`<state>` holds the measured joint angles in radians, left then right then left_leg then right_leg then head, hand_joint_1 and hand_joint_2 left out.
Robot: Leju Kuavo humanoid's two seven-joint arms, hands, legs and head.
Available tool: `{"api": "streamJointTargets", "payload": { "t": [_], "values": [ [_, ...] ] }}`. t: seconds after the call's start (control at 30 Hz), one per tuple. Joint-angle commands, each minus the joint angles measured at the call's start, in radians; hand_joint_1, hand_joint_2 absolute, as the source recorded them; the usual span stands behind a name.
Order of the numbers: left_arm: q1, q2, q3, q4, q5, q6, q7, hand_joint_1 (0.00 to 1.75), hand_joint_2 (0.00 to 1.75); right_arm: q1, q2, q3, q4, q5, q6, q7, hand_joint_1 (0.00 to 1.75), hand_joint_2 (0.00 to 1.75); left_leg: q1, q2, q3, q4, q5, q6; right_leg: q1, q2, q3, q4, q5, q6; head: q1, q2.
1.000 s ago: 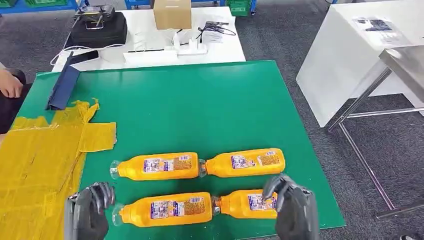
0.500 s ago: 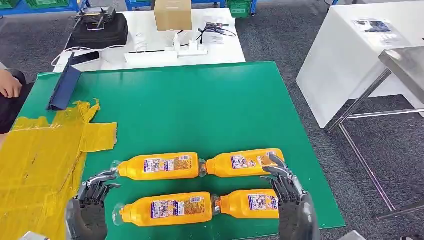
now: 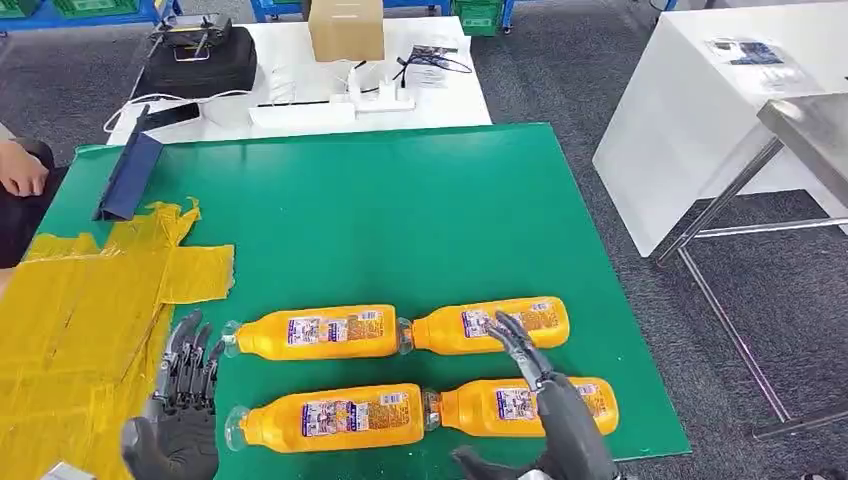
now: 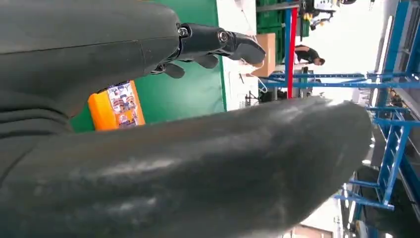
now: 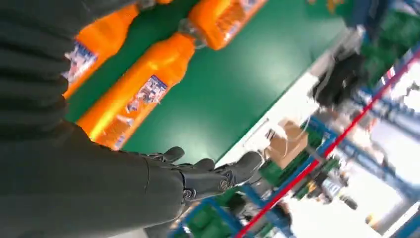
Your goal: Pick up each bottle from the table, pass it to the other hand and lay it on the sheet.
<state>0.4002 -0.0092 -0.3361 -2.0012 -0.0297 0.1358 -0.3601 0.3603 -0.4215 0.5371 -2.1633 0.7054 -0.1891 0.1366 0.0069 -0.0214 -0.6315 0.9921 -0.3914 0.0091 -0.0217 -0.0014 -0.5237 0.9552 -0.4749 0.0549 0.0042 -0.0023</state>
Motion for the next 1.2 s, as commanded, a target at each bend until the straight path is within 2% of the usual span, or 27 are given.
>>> {"api": "streamJointTargets", "payload": {
  "t": [0.03,0.27,0.33,0.37,0.4,0.57,0.6,0.7,0.97,1.2],
  "values": [
    [-0.021,-0.001,0.012,0.042,0.011,-0.019,0.01,0.0,0.0,-0.072,-0.016,-0.042,0.102,0.006,0.075,0.0,0.0,1.75,0.001,0.004,0.004,0.0,-0.001,0.0,0.001,0.002,0.004,-0.001,0.0,-0.003,0.0,0.0],
    [-0.021,-0.001,0.012,0.042,0.011,-0.019,0.01,0.0,0.0,-0.072,-0.016,-0.042,0.102,0.006,0.075,0.0,0.0,1.75,0.0,0.002,0.003,-0.001,-0.001,0.0,0.001,0.001,0.003,-0.001,0.0,-0.002,0.0,0.0],
    [-0.03,0.005,0.006,0.044,0.016,-0.034,0.012,0.0,0.0,-0.091,0.012,-0.025,0.129,-0.003,0.136,0.018,0.0,1.75,0.001,0.003,0.005,0.001,-0.002,0.0,0.002,0.001,0.005,0.0,-0.001,-0.004,0.0,0.0],
    [-0.037,0.008,0.001,0.045,0.017,-0.042,0.014,0.0,0.0,-0.109,0.031,-0.002,0.155,0.008,0.154,0.027,0.0,1.75,0.001,0.005,0.006,0.003,-0.004,-0.001,0.003,0.002,0.007,0.002,-0.003,-0.006,0.0,0.0],
    [-0.048,0.009,-0.004,0.048,0.018,-0.049,0.017,0.0,0.0,-0.139,0.046,0.027,0.192,0.023,0.175,0.033,0.0,1.75,0.001,0.002,0.004,-0.001,0.0,-0.001,0.001,0.001,0.004,-0.002,0.0,-0.003,0.0,0.0],
    [-0.091,0.007,-0.018,0.062,0.028,-0.063,0.04,0.0,0.0,-0.245,0.082,0.091,0.326,0.002,0.263,0.029,0.0,1.75,0.001,0.004,0.004,-0.002,0.0,-0.001,0.002,0.002,0.004,-0.002,0.001,-0.003,0.0,0.0],
    [-0.102,0.01,-0.022,0.066,0.037,-0.064,0.05,0.0,0.0,-0.271,0.121,0.098,0.394,-0.038,0.271,-0.02,0.0,1.75,0.001,0.004,0.004,-0.002,0.0,-0.001,0.002,0.002,0.003,-0.002,0.001,-0.002,0.0,0.0],
    [-0.121,0.015,-0.032,0.074,0.051,-0.071,0.058,0.0,0.0,-0.326,0.145,0.131,0.461,-0.053,0.309,-0.05,0.0,1.75,0.002,0.005,0.006,-0.002,0.001,0.0,0.002,0.003,0.005,-0.003,0.002,-0.003,0.0,0.0],
    [-0.152,0.013,-0.042,0.09,0.072,-0.069,0.061,0.0,0.0,-0.441,0.155,0.233,0.517,-0.071,0.394,-0.048,0.0,1.75,0.001,0.003,0.004,-0.001,0.001,0.0,0.001,0.002,0.003,-0.001,0.001,-0.002,0.0,0.0],
    [-0.152,0.013,-0.042,0.09,0.072,-0.069,0.061,0.0,0.0,-0.441,0.155,0.233,0.517,-0.071,0.394,-0.048,0.0,1.75,0.001,0.002,0.004,-0.001,0.001,0.0,0.001,0.001,0.004,-0.001,0.001,-0.002,0.0,0.0]
  ]
}}
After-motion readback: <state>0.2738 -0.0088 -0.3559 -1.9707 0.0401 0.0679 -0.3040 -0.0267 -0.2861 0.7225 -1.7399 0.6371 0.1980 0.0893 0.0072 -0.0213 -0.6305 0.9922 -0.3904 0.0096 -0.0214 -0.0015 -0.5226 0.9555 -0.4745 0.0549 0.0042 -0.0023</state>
